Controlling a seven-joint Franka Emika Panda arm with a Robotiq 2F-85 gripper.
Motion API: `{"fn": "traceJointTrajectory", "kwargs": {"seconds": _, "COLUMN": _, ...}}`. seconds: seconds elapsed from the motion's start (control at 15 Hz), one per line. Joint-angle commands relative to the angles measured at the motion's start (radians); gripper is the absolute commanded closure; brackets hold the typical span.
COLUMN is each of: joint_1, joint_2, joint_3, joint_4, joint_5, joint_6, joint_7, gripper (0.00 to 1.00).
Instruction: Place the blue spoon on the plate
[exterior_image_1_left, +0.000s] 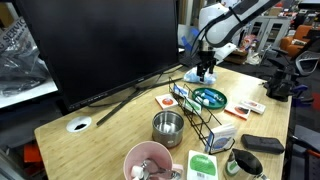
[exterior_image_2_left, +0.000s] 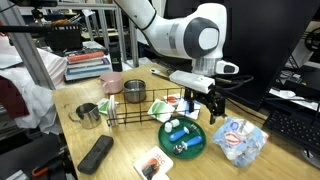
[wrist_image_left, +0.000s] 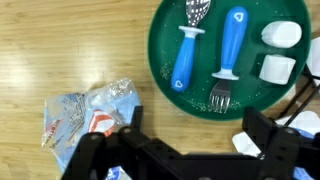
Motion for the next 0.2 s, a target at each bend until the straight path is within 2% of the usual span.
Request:
{"fn": "traceJointTrajectory", "kwargs": {"seconds": 0.0, "joint_1": 0.007, "joint_2": 0.0, "joint_3": -0.008, "joint_4": -0.001, "joint_5": 0.005, "joint_6": -0.001, "joint_7": -0.003, "gripper": 0.0}}
{"fn": "traceJointTrajectory", "kwargs": {"seconds": 0.13, "joint_1": 0.007, "joint_2": 0.0, "joint_3": -0.008, "joint_4": -0.001, "joint_5": 0.005, "joint_6": -0.001, "joint_7": -0.003, "gripper": 0.0}}
